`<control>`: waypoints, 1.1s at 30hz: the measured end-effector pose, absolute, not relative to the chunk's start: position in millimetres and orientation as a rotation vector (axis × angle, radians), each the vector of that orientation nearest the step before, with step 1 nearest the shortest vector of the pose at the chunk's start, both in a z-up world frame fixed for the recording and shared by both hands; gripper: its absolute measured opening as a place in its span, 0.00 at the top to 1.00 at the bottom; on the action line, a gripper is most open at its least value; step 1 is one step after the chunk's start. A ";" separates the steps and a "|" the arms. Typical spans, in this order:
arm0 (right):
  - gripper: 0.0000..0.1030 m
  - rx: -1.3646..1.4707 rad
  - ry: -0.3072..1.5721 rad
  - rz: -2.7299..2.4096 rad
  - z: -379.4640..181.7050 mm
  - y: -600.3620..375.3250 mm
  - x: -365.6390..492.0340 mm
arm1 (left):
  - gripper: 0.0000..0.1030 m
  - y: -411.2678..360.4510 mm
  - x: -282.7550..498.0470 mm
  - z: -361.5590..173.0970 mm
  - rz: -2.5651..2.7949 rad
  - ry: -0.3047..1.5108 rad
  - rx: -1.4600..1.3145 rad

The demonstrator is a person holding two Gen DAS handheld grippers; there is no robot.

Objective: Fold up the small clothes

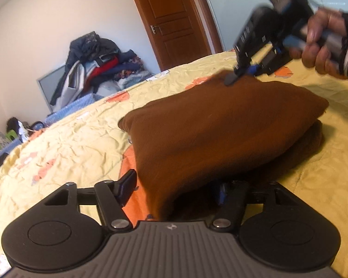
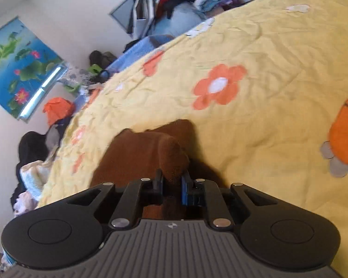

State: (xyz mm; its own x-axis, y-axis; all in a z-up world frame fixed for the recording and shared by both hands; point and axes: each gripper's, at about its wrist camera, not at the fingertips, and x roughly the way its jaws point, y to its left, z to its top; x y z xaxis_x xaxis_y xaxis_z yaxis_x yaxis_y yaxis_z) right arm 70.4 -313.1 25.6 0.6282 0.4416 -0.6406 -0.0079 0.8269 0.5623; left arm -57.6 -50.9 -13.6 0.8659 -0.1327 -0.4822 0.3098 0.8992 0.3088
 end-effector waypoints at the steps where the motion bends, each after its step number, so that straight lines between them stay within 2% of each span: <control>1: 0.81 0.544 0.883 0.245 18.6 -316.8 73.0 | 0.37 -50.0 -57.2 -13.4 -0.242 0.473 0.385; 3: 0.75 0.580 0.902 0.273 9.1 -319.7 72.9 | 0.37 -48.5 -58.1 -14.0 -0.243 0.475 0.381; 4: 0.65 0.608 0.904 0.284 10.0 -320.6 69.8 | 0.37 -48.2 -59.4 -13.9 -0.243 0.473 0.383; 5: 0.48 0.629 0.893 0.290 14.4 -321.0 65.5 | 0.37 -48.4 -61.5 -13.6 -0.244 0.468 0.388; 7: 0.28 0.644 0.819 0.276 27.8 -324.4 57.0 | 0.38 -48.5 -64.7 -10.8 -0.251 0.454 0.402; 12: 0.27 0.610 0.725 0.293 61.6 -320.4 70.5 | 0.37 -56.6 -87.0 -1.8 -0.358 0.335 0.434; 21: 0.31 0.281 0.913 0.396 31.7 -231.1 144.0 | 0.38 -71.5 -56.7 -18.5 -0.392 0.456 0.438; 23: 0.31 0.182 0.873 0.430 21.3 -223.3 142.0 | 0.38 -65.1 -51.4 -17.0 -0.412 0.479 0.388; 27: 0.36 0.329 0.885 0.403 26.4 -244.9 144.7 | 0.38 -53.0 -49.8 -11.3 -0.434 0.488 0.307; 30: 0.21 0.384 0.868 0.330 46.5 -258.6 108.9 | 0.37 -27.0 -60.2 4.5 -0.443 0.492 0.169; 31: 0.09 0.410 0.835 0.343 51.7 -266.7 90.3 | 0.34 -14.7 -60.9 9.2 -0.443 0.502 0.100; 32: 0.00 0.444 0.803 0.358 54.3 -277.8 70.4 | 0.31 -0.9 -58.2 13.1 -0.436 0.525 0.022; 33: 0.00 0.481 0.785 0.360 55.0 -289.2 52.6 | 0.27 12.3 -52.8 14.8 -0.427 0.558 -0.054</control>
State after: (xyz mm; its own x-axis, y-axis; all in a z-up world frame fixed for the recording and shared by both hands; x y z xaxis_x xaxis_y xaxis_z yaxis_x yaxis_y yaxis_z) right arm 52.6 -289.2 55.0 0.6561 0.4785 -0.5836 -0.1302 0.8335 0.5370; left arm -52.8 12.3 14.8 0.7632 -0.4071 -0.5018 0.3784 0.9111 -0.1635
